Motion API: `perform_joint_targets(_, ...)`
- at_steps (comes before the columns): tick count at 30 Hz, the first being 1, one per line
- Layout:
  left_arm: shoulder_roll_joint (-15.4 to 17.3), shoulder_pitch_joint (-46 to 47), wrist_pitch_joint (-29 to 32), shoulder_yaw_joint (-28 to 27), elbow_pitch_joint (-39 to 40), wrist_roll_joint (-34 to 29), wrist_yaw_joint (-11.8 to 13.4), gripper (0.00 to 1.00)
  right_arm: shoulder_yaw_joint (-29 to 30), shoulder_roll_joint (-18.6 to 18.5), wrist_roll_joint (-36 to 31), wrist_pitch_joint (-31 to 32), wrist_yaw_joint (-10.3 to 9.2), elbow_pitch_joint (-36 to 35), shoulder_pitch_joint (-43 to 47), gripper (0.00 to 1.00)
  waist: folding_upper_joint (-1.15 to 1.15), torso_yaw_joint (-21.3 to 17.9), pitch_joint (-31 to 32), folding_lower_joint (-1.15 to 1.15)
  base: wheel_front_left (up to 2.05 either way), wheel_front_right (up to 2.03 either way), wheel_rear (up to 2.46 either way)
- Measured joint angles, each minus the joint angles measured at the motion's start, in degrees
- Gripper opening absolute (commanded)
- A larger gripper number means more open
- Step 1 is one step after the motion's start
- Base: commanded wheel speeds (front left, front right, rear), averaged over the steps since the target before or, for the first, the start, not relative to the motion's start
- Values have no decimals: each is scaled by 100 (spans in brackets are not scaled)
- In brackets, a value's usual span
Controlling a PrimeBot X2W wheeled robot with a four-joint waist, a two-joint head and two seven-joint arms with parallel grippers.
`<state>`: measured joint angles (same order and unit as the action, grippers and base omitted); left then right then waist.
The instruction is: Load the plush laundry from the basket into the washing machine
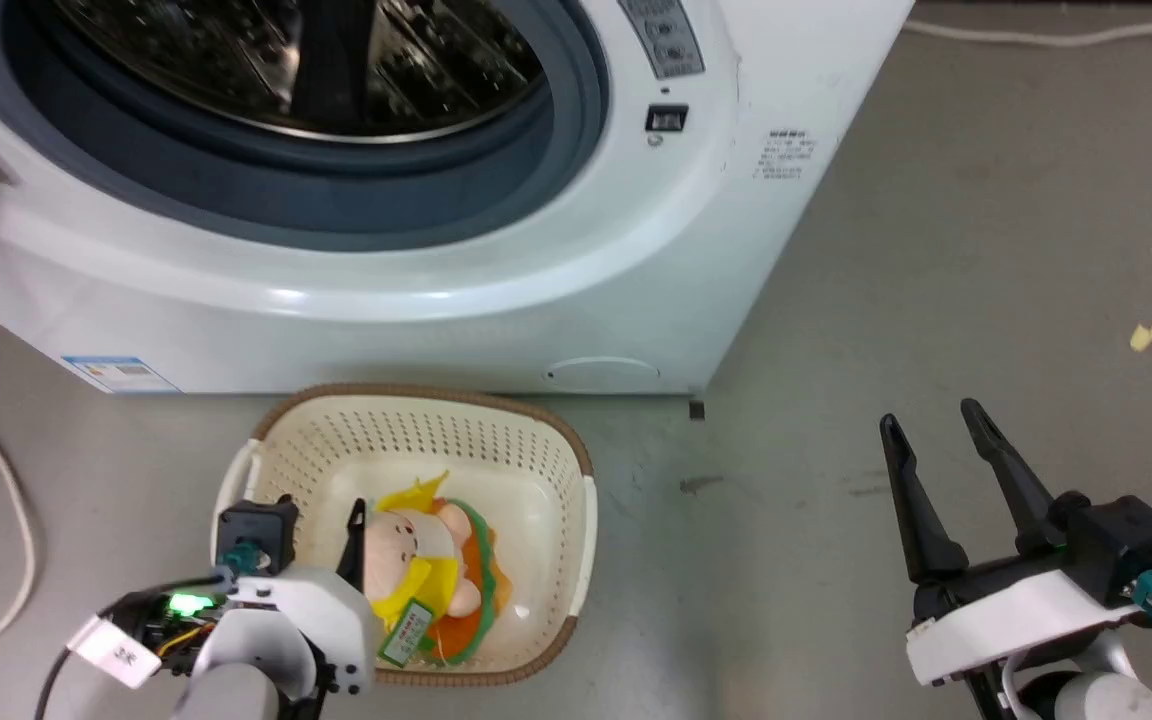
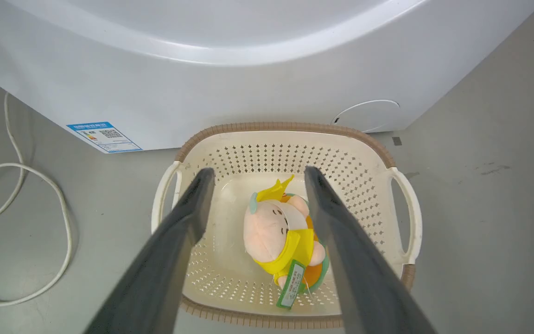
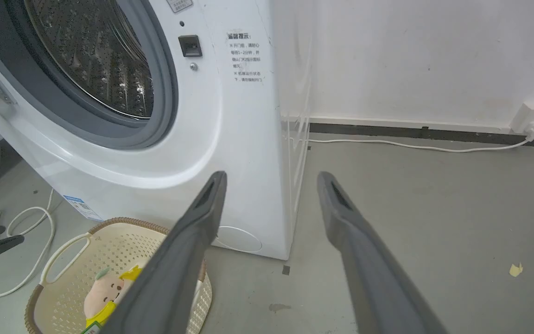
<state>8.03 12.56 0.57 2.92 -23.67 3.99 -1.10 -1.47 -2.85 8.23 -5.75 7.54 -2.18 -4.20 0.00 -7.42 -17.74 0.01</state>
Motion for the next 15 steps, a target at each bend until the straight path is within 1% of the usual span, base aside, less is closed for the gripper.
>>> perform_joint_targets(7,191,287,200,-34,-576,196,-26,100,-100,0,166,-79,0,-20,-129,100,0,-159,-357,0,0,0,0)
perform_joint_targets(15,371,682,565,-34,-1129,381,-140,100,-169,-1,366,-168,0,-48,-269,100,0,-351,-779,0,0,0,0)
